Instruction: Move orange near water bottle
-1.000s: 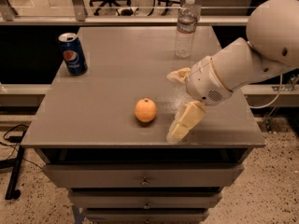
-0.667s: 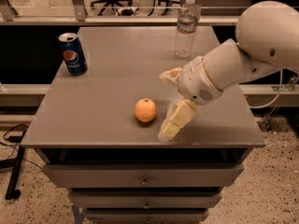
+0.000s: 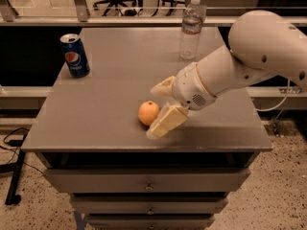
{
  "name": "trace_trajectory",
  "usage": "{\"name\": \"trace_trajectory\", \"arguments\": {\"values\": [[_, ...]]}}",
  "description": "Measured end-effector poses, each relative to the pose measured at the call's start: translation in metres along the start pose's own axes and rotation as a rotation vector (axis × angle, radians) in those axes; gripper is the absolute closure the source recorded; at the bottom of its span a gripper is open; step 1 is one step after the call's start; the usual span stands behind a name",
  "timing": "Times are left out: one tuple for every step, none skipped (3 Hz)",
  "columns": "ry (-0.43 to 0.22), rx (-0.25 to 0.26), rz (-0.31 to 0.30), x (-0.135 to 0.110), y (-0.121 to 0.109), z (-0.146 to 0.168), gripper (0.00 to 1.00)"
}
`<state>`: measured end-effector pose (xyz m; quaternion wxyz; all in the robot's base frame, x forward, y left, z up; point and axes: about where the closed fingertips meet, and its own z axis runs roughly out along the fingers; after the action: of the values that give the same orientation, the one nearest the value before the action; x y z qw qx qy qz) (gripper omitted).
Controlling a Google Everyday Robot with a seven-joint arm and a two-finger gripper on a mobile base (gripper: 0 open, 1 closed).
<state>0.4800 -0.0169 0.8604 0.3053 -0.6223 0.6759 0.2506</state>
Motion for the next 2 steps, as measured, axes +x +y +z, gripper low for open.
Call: {"name": "trace_trajectory", "arguments": {"values": [[-0.013,-0.007,0.022,0.0015,0.0003,0.0072,0.48],[-0.024,-0.014,0.050,0.0047,0.0003,0.0133,0.79]]}}
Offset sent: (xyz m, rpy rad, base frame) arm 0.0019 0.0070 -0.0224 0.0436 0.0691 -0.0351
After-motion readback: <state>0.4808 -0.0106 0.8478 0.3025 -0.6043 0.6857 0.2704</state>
